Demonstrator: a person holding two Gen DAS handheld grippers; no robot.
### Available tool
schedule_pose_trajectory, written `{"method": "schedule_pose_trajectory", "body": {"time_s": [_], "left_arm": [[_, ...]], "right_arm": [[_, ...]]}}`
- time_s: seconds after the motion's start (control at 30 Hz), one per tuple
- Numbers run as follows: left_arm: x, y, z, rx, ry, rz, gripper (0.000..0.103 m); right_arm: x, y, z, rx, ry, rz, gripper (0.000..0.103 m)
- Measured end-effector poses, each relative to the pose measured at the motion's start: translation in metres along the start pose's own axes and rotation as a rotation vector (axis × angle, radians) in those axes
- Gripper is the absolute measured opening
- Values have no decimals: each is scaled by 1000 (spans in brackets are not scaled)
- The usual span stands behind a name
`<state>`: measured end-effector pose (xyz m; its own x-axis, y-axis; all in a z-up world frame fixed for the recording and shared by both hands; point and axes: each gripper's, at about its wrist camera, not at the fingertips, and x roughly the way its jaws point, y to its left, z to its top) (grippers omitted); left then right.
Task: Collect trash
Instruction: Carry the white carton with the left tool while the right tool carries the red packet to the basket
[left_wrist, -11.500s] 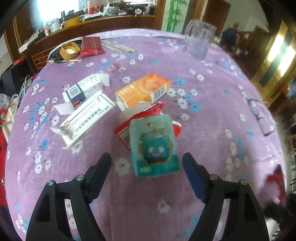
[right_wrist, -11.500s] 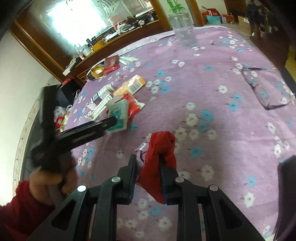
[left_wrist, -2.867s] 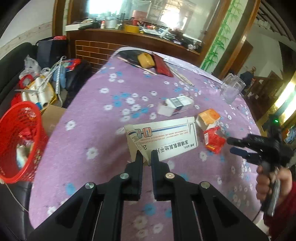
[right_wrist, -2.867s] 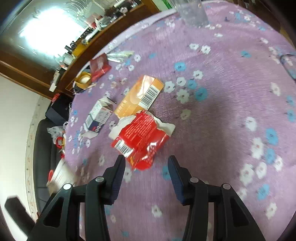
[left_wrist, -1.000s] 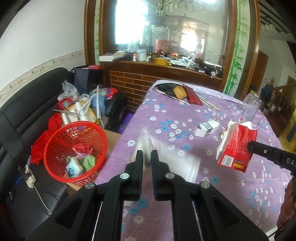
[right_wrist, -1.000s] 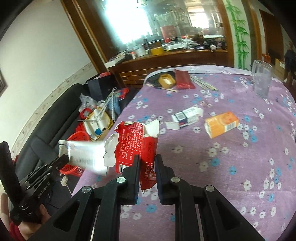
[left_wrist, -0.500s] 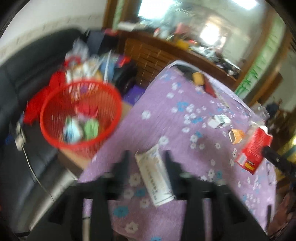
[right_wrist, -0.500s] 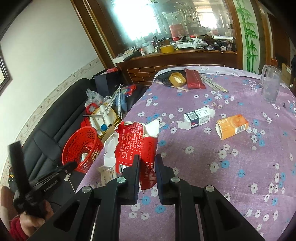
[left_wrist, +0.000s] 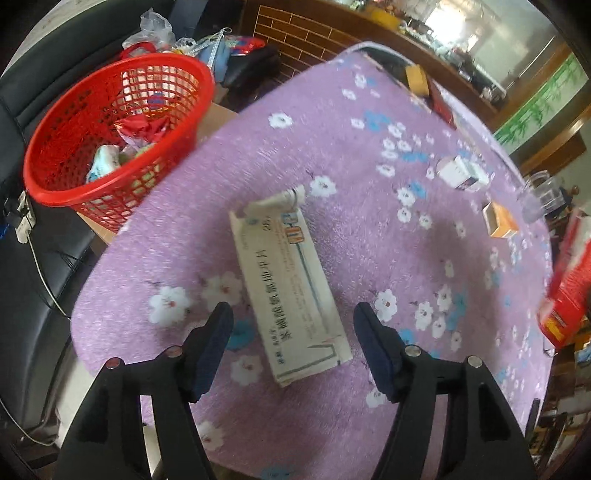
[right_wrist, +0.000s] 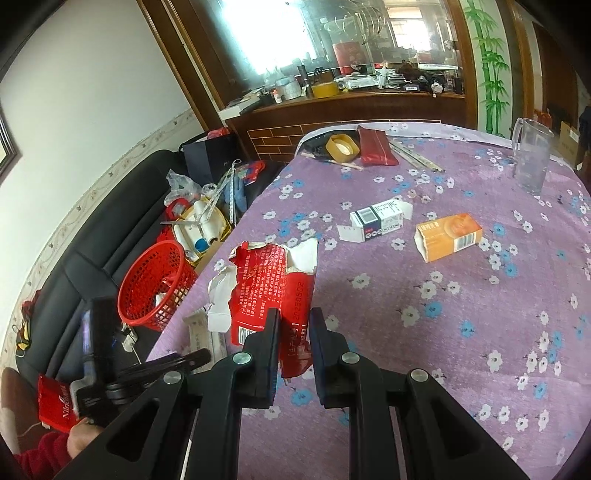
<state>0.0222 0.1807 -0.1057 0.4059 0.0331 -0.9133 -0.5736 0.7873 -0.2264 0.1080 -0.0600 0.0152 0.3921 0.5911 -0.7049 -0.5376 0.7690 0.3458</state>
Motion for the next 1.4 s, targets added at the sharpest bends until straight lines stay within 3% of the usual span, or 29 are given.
{"method": "schedule_pose_trajectory", "body": {"time_s": [0.3, 0.37, 0.53, 1.03, 1.4], "left_arm": [[18, -17, 3, 74, -35, 98, 66], [20, -19, 3, 93, -51, 117, 57], [15, -14, 0, 88, -73, 97, 53], [-72, -21, 4, 179, -393, 186, 53], [-101, -7, 7, 189, -470, 218, 53]], "right_arm": [[-11, -10, -9, -9, 3, -15, 17], [-12, -12, -9, -9, 2, -17, 17], [-11, -13, -9, -14, 7, -14, 17], [12, 17, -5, -65, 36, 21, 17], [22, 44, -1, -99, 38, 49, 17]]}}
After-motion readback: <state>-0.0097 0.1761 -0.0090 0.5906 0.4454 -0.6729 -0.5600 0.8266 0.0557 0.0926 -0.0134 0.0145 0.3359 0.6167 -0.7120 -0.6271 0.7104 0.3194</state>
